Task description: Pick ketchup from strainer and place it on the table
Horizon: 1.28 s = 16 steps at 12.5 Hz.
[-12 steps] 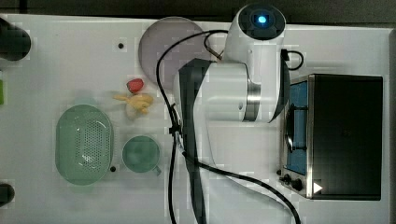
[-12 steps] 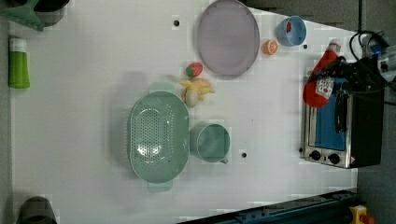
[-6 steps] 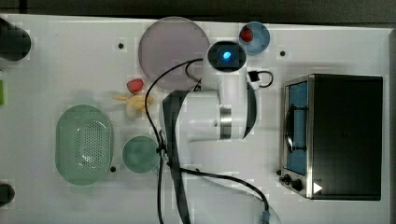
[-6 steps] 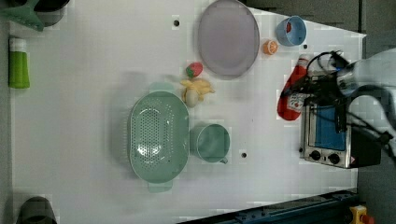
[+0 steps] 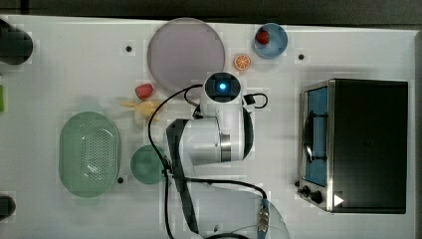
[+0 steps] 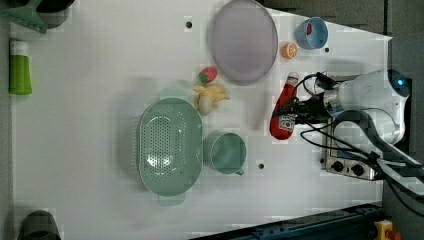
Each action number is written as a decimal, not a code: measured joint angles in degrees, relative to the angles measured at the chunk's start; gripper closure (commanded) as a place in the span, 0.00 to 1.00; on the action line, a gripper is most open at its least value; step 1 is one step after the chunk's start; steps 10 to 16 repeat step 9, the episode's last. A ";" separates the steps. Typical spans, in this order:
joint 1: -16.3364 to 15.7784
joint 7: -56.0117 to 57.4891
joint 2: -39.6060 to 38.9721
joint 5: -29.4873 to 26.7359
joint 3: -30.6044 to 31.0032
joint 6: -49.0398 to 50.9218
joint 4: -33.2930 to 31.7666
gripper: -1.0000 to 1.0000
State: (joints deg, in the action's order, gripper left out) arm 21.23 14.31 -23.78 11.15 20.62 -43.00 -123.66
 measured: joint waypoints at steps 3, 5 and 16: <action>0.20 0.28 -2.50 0.04 -1.38 -6.35 -0.67 0.05; 0.48 0.39 -3.22 0.38 -2.04 -6.41 -0.56 0.00; 0.99 0.39 1.59 -0.34 -2.53 -0.84 0.56 0.00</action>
